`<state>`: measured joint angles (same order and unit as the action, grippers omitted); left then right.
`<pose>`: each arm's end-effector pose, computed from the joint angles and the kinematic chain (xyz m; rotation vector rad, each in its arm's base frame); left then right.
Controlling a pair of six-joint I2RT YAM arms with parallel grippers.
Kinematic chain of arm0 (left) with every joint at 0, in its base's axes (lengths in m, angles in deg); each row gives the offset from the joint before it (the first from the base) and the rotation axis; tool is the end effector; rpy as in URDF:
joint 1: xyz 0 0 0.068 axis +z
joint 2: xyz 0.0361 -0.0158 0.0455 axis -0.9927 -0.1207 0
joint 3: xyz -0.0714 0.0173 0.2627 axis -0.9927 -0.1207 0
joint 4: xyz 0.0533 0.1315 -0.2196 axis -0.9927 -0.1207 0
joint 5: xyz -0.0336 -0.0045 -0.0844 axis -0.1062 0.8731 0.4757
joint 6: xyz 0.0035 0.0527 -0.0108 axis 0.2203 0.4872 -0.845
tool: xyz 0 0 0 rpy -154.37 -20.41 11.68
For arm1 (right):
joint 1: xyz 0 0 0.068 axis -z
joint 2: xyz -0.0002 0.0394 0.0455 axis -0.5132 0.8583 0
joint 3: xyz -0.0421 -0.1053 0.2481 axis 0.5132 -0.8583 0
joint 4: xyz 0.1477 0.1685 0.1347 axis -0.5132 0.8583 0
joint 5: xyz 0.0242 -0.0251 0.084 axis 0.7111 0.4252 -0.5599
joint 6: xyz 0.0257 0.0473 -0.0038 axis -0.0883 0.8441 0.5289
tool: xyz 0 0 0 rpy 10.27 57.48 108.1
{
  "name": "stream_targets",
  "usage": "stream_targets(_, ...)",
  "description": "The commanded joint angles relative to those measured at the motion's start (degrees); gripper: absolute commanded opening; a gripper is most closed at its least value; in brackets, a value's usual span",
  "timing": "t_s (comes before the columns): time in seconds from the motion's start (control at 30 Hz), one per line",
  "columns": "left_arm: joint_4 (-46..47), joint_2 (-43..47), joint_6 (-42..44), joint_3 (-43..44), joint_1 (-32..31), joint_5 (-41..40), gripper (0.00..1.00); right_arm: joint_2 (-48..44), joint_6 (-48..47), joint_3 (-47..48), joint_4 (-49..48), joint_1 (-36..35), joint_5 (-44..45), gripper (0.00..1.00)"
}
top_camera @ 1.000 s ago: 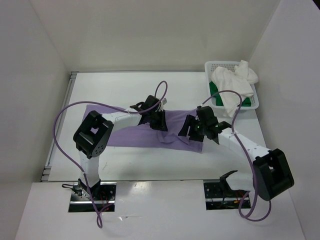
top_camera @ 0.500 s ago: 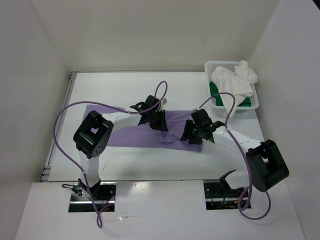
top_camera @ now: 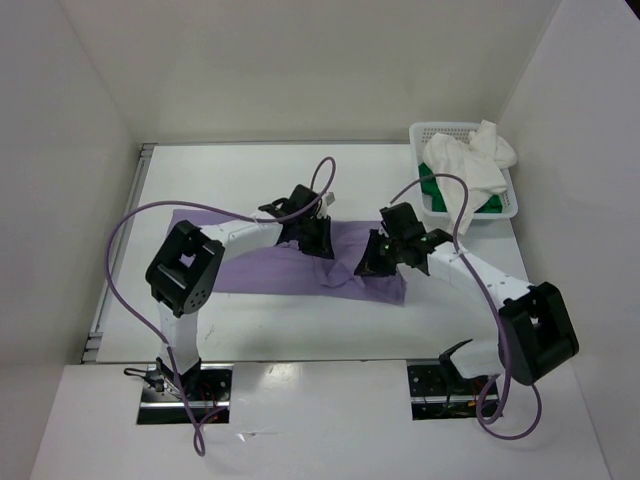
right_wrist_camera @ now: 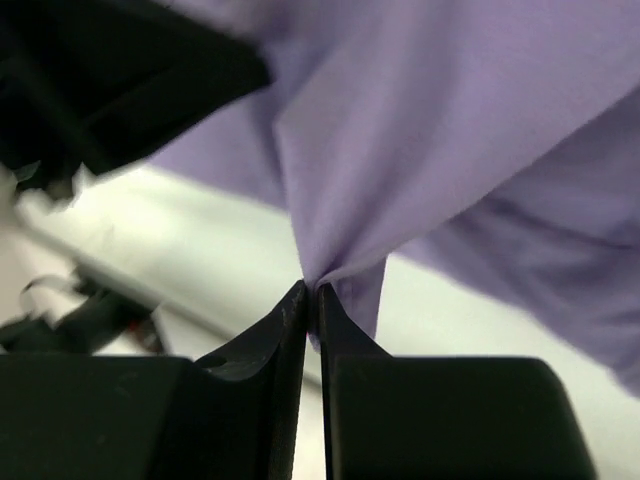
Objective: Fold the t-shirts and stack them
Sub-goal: Fold the 1/3-folded T-shirt at the center of the board.
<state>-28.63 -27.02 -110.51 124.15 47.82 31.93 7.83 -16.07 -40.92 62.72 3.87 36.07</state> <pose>0.3369 -0.2500 0.1805 0.1586 2.5914 -0.8343 0.2347 0.1294 0.2106 0.1794 2.6713 0.7336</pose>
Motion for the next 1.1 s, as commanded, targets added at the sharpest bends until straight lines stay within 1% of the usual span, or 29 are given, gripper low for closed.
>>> stream_targets(0.0,-3.2,0.8,4.2,3.4,1.9,1.4,0.23,-3.1,0.2,3.1,4.6,0.3,-13.2,0.13)
stream_targets(0.1,-5.3,2.0,5.9,4.5,4.0,2.0,0.25,-3.8,0.2,0.5,5.7,1.9,-15.4,0.13)
stream_targets(0.17,-7.2,2.0,7.0,5.3,5.4,2.6,0.25,-3.8,-0.5,-0.1,7.6,2.7,-13.0,0.13)
stream_targets(0.2,-7.2,2.0,7.5,5.9,5.4,2.6,0.25,-3.1,-1.4,-0.1,8.6,3.2,-10.2,0.13)
stream_targets(0.23,-7.2,2.0,7.5,5.9,6.1,3.2,0.25,-3.1,-2.0,-0.1,11.1,3.2,-3.3,0.13)
stream_targets(0.3,-7.9,1.3,8.1,6.7,6.7,3.2,0.25,-2.5,-1.3,0.4,12.7,3.2,2.2,0.13)
stream_targets(0.33,-7.9,0.8,8.1,6.7,6.7,3.2,0.25,-2.0,-0.6,0.4,12.7,3.2,2.9,0.16)
stream_targets(0.4,-8.5,0.8,8.1,7.4,6.7,3.8,0.25,-2.8,1.9,0.4,12.7,3.7,7.1,0.25)
stream_targets(0.43,-8.5,0.8,8.1,7.4,6.7,3.8,0.25,-3.4,3.1,0.4,12.7,3.7,8.0,0.27)
stream_targets(0.47,-8.5,1.3,8.1,6.9,6.7,2.6,0.26,-3.9,3.7,-0.2,12.1,3.7,10.5,0.32)
stream_targets(0.5,-8.5,2.2,8.6,6.1,6.7,1.8,0.26,-3.9,3.7,-0.2,12.1,3.7,10.5,0.47)
stream_targets(0.53,-8.5,2.7,8.6,6.1,6.7,1.0,0.27,-4.7,3.7,-0.2,12.1,3.7,10.5,0.52)
stream_targets(0.57,-8.5,2.7,9.3,5.4,6.7,-0.2,0.27,-5.3,3.7,-0.2,12.7,3.7,10.5,0.54)
stream_targets(0.67,-10.0,4.0,10.5,4.9,6.7,-0.9,0.29,-7.2,3.1,1.9,13.4,3.7,11.7,0.55)
stream_targets(0.7,-10.5,4.6,10.5,4.8,6.7,0.2,0.29,-7.2,2.6,3.1,13.4,3.7,13.0,0.55)
stream_targets(0.77,-10.5,5.5,11.1,2.0,6.7,1.4,0.32,-5.8,2.6,3.6,11.7,3.7,13.7,0.55)
stream_targets(0.83,-10.5,6.3,11.1,-0.2,6.7,3.2,0.34,-3.0,3.1,4.3,6.9,3.7,15.4,0.44)
stream_targets(0.87,-10.5,6.9,11.1,-1.3,6.7,3.9,0.37,-0.3,3.7,3.4,4.4,3.7,15.4,0.34)
stream_targets(0.9,-10.0,7.5,11.1,-3.1,6.7,4.5,0.38,1.0,4.3,3.4,2.1,3.7,15.4,0.32)
stream_targets(0.93,-10.0,7.5,11.1,-4.0,6.7,5.1,0.39,1.8,4.3,3.4,-2.5,3.7,16.0,0.32)
stream_targets(1.0,-9.5,8.8,10.6,-5.4,6.1,5.7,0.41,2.3,5.9,2.7,-6.6,3.7,20.5,0.32)
stream_targets(1.07,-8.9,9.4,9.7,-6.2,5.5,7.5,0.42,2.8,5.9,3.4,-9.7,4.2,23.7,0.37)
